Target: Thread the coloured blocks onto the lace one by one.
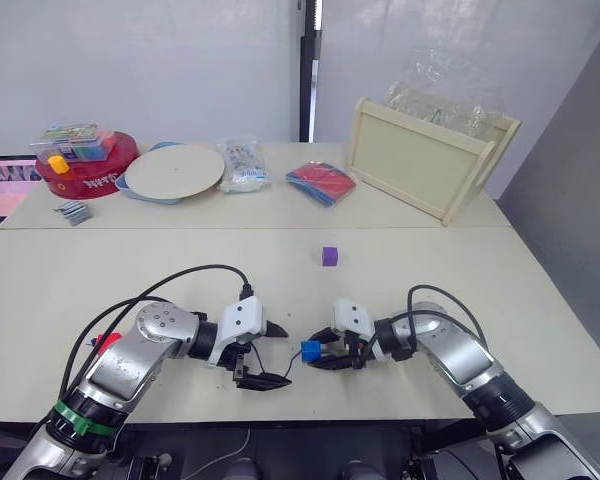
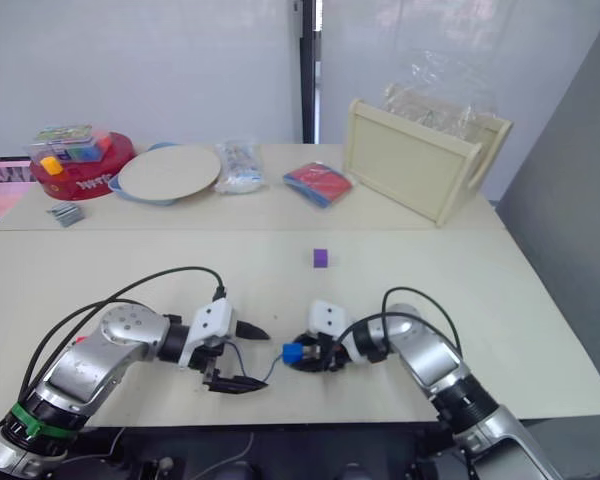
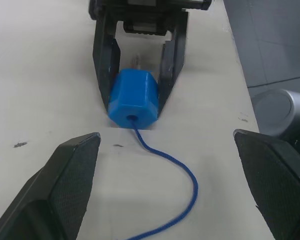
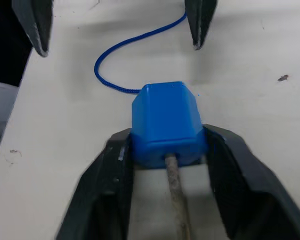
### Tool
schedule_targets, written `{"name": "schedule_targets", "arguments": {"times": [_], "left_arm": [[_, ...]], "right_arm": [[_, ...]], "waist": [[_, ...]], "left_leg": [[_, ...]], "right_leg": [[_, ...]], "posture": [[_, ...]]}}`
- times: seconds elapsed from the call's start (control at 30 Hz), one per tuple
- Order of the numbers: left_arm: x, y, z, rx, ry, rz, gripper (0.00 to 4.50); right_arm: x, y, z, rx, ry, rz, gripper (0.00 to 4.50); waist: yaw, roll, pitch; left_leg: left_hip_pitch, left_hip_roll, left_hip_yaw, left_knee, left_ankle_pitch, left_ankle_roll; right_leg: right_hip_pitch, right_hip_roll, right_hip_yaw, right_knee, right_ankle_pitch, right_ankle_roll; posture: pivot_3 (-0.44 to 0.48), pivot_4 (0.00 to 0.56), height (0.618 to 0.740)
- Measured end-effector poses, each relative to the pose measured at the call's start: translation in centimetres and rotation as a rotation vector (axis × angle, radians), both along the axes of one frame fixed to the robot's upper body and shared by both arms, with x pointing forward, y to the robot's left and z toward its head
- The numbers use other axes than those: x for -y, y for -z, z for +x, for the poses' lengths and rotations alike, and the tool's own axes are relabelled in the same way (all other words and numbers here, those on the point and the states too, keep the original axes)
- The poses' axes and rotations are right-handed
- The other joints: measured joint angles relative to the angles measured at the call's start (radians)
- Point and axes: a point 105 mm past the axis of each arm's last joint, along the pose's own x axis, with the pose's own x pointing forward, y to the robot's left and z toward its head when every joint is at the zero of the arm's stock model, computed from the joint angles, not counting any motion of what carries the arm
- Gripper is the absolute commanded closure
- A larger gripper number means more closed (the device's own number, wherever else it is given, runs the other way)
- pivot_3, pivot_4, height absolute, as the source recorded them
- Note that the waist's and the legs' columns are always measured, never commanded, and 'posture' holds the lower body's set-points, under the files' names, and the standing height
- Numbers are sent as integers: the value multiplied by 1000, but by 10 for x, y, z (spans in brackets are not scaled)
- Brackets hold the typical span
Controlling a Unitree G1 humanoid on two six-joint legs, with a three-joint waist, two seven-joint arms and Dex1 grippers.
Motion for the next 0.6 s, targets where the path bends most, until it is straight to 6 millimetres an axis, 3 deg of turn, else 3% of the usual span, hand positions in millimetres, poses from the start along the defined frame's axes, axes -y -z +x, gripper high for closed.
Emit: {"name": "schedule_targets", "arguments": {"times": [0.1,0.13,0.3,0.47,0.6], "left_arm": [[3,1,2,2,-7,-8,0],[5,1,3,4,-4,-13,0],[20,4,9,0,16,-24,0],[42,7,20,36,51,-18,0],[53,13,23,41,70,-11,0]], "right_arm": [[6,-2,-3,-33,37,21,161],[11,-4,-2,-37,62,22,57],[52,-16,0,-9,197,-22,57],[69,-14,-8,-6,244,-50,57],[70,-15,-9,9,260,-48,57]], "waist": [[3,0,0],[7,0,0],[22,0,0],[22,0,0],[13,0,0]], "left_leg": [[0,0,0,0,0,0],[-1,0,0,1,0,0],[-2,-1,0,1,0,0],[-2,-1,0,2,0,0],[-2,0,0,1,0,0]], "right_leg": [[0,0,0,0,0,0],[0,0,0,0,0,0],[-1,0,0,0,0,0],[-1,0,0,0,0,0],[-1,0,0,0,0,0]], "posture": [[0,150,740],[0,150,740],[0,150,740],[0,150,740],[0,150,740]]}}
